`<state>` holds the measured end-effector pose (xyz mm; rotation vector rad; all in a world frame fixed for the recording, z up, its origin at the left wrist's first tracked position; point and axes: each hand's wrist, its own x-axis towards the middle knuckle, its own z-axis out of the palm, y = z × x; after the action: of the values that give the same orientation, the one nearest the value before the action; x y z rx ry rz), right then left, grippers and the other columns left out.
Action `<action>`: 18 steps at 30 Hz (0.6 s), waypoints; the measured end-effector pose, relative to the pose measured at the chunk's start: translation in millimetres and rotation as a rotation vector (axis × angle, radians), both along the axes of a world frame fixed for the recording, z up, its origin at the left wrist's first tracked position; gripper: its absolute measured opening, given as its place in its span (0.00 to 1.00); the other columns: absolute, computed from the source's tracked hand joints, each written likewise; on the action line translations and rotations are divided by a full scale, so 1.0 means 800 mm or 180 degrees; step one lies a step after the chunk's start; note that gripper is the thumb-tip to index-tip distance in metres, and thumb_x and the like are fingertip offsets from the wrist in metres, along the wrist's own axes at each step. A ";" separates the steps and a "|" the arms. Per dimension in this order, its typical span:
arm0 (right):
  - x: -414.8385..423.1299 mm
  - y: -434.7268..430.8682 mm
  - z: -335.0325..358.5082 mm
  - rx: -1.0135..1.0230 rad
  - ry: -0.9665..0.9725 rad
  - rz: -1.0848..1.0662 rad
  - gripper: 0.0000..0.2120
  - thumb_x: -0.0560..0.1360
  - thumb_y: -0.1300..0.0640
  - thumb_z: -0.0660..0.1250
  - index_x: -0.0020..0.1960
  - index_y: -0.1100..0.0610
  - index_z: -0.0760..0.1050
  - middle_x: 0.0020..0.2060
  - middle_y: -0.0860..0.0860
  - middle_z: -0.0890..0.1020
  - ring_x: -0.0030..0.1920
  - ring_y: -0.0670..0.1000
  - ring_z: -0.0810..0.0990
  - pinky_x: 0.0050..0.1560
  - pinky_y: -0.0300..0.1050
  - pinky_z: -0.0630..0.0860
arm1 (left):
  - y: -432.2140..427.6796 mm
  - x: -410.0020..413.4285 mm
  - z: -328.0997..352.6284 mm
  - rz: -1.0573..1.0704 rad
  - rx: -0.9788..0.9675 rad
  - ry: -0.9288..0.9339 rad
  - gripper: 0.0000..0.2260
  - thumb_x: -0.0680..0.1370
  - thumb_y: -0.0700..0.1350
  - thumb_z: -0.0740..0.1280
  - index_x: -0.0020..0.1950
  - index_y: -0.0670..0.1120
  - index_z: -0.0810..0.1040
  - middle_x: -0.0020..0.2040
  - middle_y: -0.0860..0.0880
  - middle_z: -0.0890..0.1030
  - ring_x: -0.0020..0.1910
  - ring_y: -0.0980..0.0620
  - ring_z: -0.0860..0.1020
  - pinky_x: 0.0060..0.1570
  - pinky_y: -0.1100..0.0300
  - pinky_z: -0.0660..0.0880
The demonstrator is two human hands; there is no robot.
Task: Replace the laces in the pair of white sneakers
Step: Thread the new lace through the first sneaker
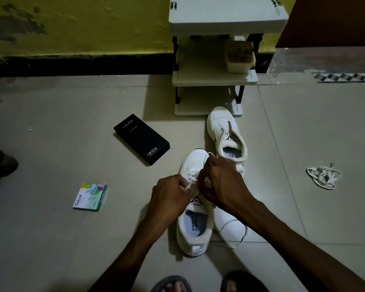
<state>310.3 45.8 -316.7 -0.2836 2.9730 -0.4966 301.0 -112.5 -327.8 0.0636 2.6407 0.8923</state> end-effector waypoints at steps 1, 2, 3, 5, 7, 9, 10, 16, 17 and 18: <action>-0.004 -0.003 -0.002 0.0032 -0.0044 0.0022 0.11 0.66 0.53 0.60 0.33 0.56 0.80 0.36 0.53 0.72 0.38 0.58 0.74 0.38 0.48 0.71 | -0.001 -0.003 -0.002 0.0064 0.0064 -0.0042 0.06 0.75 0.49 0.70 0.49 0.48 0.81 0.47 0.52 0.84 0.47 0.53 0.81 0.50 0.58 0.77; -0.007 -0.005 -0.002 0.0029 -0.0099 0.0037 0.10 0.66 0.54 0.61 0.31 0.57 0.77 0.34 0.53 0.69 0.37 0.58 0.72 0.39 0.50 0.73 | -0.003 -0.006 -0.003 0.0103 0.0134 -0.0108 0.05 0.76 0.47 0.70 0.49 0.48 0.82 0.47 0.51 0.84 0.47 0.52 0.81 0.51 0.58 0.77; -0.011 -0.008 -0.001 0.0013 -0.0139 0.0053 0.09 0.66 0.55 0.62 0.30 0.57 0.75 0.33 0.52 0.67 0.37 0.58 0.71 0.42 0.53 0.76 | -0.006 -0.008 -0.004 0.0128 0.0217 -0.0184 0.05 0.75 0.45 0.69 0.49 0.47 0.83 0.48 0.51 0.84 0.48 0.52 0.81 0.51 0.58 0.78; -0.016 -0.013 0.000 0.0080 -0.0219 0.0081 0.09 0.69 0.56 0.64 0.32 0.57 0.76 0.34 0.53 0.69 0.41 0.59 0.73 0.50 0.57 0.77 | -0.010 -0.012 -0.006 0.0145 0.0400 -0.0353 0.06 0.75 0.42 0.69 0.50 0.46 0.84 0.47 0.50 0.84 0.47 0.52 0.81 0.52 0.56 0.79; -0.018 -0.018 0.000 0.0178 -0.0276 0.0157 0.10 0.73 0.53 0.65 0.42 0.58 0.82 0.41 0.55 0.75 0.49 0.59 0.74 0.52 0.52 0.76 | -0.015 -0.015 -0.009 0.0199 0.0577 -0.0465 0.07 0.75 0.41 0.69 0.51 0.45 0.84 0.45 0.50 0.84 0.46 0.52 0.82 0.52 0.54 0.80; -0.018 -0.023 0.000 0.0243 -0.0310 0.0184 0.13 0.76 0.50 0.65 0.49 0.58 0.82 0.48 0.55 0.76 0.54 0.57 0.73 0.45 0.46 0.72 | -0.019 -0.016 -0.012 0.0254 0.0704 -0.0519 0.07 0.75 0.40 0.69 0.52 0.45 0.84 0.45 0.50 0.84 0.46 0.53 0.82 0.53 0.54 0.80; -0.017 -0.024 0.000 0.0266 -0.0307 0.0163 0.14 0.76 0.49 0.64 0.51 0.58 0.81 0.50 0.55 0.76 0.54 0.56 0.72 0.41 0.45 0.69 | -0.020 -0.017 -0.013 0.0256 0.0734 -0.0526 0.08 0.75 0.40 0.69 0.52 0.45 0.84 0.45 0.50 0.84 0.46 0.53 0.82 0.52 0.55 0.80; -0.009 -0.025 -0.010 0.0301 -0.0114 0.0013 0.13 0.76 0.50 0.63 0.48 0.60 0.79 0.49 0.56 0.76 0.53 0.57 0.73 0.38 0.45 0.65 | -0.020 -0.016 -0.015 0.0142 0.0706 -0.0474 0.07 0.76 0.41 0.69 0.53 0.44 0.83 0.46 0.50 0.83 0.46 0.53 0.81 0.47 0.62 0.77; -0.008 -0.026 -0.012 0.0292 -0.0050 0.0020 0.13 0.76 0.51 0.63 0.48 0.61 0.79 0.49 0.56 0.76 0.52 0.57 0.73 0.38 0.46 0.65 | -0.020 -0.016 -0.015 0.0127 0.0687 -0.0462 0.08 0.76 0.41 0.69 0.53 0.44 0.83 0.46 0.50 0.83 0.47 0.53 0.81 0.48 0.62 0.77; -0.008 -0.026 -0.014 0.0281 -0.0004 0.0004 0.13 0.76 0.51 0.64 0.48 0.61 0.79 0.48 0.57 0.76 0.52 0.58 0.74 0.38 0.46 0.66 | -0.020 -0.016 -0.015 0.0111 0.0664 -0.0447 0.08 0.76 0.42 0.69 0.53 0.44 0.83 0.47 0.49 0.83 0.47 0.53 0.81 0.48 0.62 0.77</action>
<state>304.2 25.1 -327.6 -0.2764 2.9830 -0.3641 288.2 -128.6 -339.6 0.0062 2.4192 1.1383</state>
